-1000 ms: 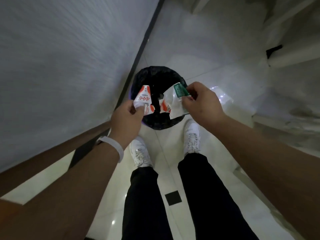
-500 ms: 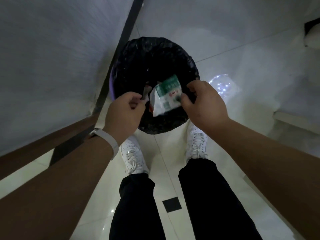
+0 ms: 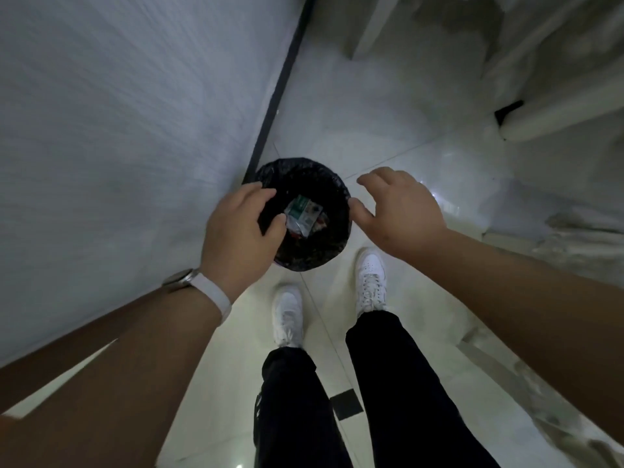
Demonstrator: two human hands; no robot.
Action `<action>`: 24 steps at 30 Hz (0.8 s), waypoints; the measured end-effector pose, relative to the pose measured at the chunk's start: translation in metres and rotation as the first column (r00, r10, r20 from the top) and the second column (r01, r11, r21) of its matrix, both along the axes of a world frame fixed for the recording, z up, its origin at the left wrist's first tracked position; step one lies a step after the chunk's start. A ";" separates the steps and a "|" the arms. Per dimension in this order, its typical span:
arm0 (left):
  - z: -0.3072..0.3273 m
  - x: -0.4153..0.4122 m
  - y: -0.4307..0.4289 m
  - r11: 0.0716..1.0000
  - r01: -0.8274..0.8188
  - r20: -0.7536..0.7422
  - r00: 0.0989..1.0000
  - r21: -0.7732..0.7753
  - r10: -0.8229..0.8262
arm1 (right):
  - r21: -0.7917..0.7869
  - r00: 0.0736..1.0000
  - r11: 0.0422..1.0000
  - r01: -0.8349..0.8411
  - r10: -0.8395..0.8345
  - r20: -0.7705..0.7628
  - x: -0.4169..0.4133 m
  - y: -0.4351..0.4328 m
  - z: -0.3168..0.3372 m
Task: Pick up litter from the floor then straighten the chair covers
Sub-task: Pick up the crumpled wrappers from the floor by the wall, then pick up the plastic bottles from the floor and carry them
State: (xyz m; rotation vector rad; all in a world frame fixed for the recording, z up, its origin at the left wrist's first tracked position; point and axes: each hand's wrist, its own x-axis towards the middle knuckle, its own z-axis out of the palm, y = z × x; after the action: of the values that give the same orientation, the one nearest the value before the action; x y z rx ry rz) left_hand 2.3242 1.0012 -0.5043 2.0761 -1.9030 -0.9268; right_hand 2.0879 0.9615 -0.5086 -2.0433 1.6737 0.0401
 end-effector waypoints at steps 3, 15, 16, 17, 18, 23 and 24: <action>0.056 -0.011 -0.003 0.994 0.080 0.040 0.996 -0.077 -0.077 | -0.065 0.999 0.997 -0.038 0.036 -0.036 -0.011 -0.002 0.059; 0.250 -0.049 0.008 0.810 0.465 0.115 0.882 -0.358 -0.456 | -0.227 0.962 0.965 0.133 -0.181 -0.204 -0.035 0.094 0.293; 0.262 -0.055 0.011 0.783 0.496 0.121 0.864 -0.376 -0.489 | -0.237 0.954 0.957 0.165 -0.217 -0.209 -0.039 0.107 0.308; 0.274 -0.061 0.013 0.757 0.521 0.124 0.846 -0.394 -0.518 | -0.244 0.944 0.950 0.195 -0.250 -0.217 -0.043 0.120 0.321; 0.286 -0.069 0.017 0.730 0.543 0.123 0.829 -0.414 -0.546 | -0.253 0.932 0.942 0.222 -0.281 -0.228 -0.048 0.133 0.335; 0.336 -0.120 0.041 0.571 0.642 0.108 0.707 -0.512 -0.699 | -0.339 0.846 0.861 0.378 -0.470 -0.252 -0.081 0.208 0.387; 0.346 -0.130 0.049 0.533 0.659 0.118 0.680 -0.531 -0.724 | -0.355 0.824 0.842 0.406 -0.506 -0.257 -0.087 0.223 0.394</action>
State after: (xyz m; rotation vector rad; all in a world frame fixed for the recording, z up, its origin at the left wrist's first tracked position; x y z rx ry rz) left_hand 2.1937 1.0502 -0.1584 0.8838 -2.5813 -0.4793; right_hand 2.0005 1.1849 -0.1142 -1.8334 2.4934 -0.0135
